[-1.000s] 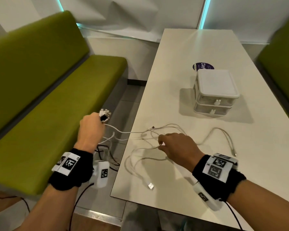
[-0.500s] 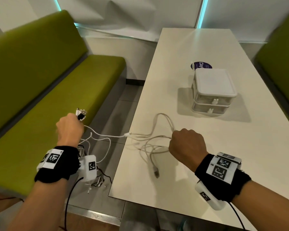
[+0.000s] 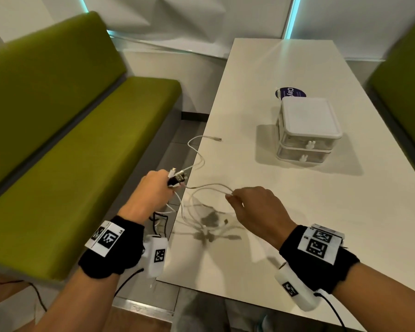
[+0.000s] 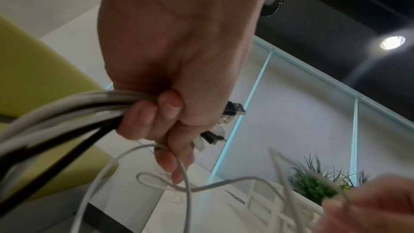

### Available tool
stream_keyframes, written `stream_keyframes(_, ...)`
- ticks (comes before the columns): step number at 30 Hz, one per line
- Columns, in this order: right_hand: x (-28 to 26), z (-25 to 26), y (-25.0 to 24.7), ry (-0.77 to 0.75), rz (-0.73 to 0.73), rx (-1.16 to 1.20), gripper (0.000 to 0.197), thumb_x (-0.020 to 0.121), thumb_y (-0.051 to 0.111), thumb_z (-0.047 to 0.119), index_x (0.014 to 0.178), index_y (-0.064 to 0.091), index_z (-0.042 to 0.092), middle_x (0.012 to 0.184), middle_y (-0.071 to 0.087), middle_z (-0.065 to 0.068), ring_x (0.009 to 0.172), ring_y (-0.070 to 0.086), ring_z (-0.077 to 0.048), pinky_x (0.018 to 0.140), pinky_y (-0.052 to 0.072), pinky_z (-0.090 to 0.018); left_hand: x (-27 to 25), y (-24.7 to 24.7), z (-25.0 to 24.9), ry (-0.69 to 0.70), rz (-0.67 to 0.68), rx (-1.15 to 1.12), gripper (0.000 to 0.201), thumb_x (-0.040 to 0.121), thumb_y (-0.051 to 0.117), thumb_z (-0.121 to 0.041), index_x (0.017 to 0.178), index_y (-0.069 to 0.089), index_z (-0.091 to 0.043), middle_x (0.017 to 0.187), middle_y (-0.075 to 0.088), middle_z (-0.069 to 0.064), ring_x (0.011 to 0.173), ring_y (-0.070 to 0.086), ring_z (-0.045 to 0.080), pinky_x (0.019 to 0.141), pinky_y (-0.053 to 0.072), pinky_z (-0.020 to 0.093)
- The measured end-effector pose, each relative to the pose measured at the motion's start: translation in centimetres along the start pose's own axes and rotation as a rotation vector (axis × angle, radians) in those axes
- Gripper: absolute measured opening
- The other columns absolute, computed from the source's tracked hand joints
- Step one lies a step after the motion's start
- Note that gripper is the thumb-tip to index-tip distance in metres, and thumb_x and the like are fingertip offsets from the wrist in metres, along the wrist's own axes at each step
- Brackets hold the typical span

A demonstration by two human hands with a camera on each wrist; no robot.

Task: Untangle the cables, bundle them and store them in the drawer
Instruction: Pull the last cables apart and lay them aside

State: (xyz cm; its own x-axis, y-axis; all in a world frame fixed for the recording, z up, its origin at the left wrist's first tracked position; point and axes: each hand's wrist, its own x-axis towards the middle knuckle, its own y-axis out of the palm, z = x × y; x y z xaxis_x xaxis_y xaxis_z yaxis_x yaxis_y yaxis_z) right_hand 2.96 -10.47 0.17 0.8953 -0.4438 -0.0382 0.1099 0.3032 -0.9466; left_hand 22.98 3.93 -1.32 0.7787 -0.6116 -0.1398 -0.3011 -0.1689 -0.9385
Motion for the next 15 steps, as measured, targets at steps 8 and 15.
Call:
stream_keyframes(8, -0.4, -1.2, -0.9, 0.189, 0.037, -0.151, 0.028, 0.103, 0.033, 0.029, 0.082, 0.044, 0.014, 0.101, 0.062, -0.01, 0.086, 0.053, -0.032, 0.066, 0.032, -0.031, 0.0, -2.4, 2.3, -0.154, -0.258, 0.07, 0.01, 0.09, 0.054, -0.004, 0.087, 0.061, 0.002, 0.089, 0.065, 0.027, 0.077, 0.058, 0.04, 0.063, 0.039, 0.04)
stream_keyframes(15, -0.5, -1.4, -0.6, 0.217, 0.075, -0.17, 0.025, 0.102, 0.037, 0.027, 0.081, 0.042, 0.015, 0.099, 0.062, -0.01, 0.084, 0.053, -0.032, 0.065, 0.033, -0.031, 0.4, -4.9, 4.0, -0.298, -0.413, 0.04, 0.013, 0.09, 0.052, 0.002, 0.09, 0.062, 0.01, 0.091, 0.063, 0.031, 0.087, 0.059, 0.047, 0.069, 0.044, 0.048)
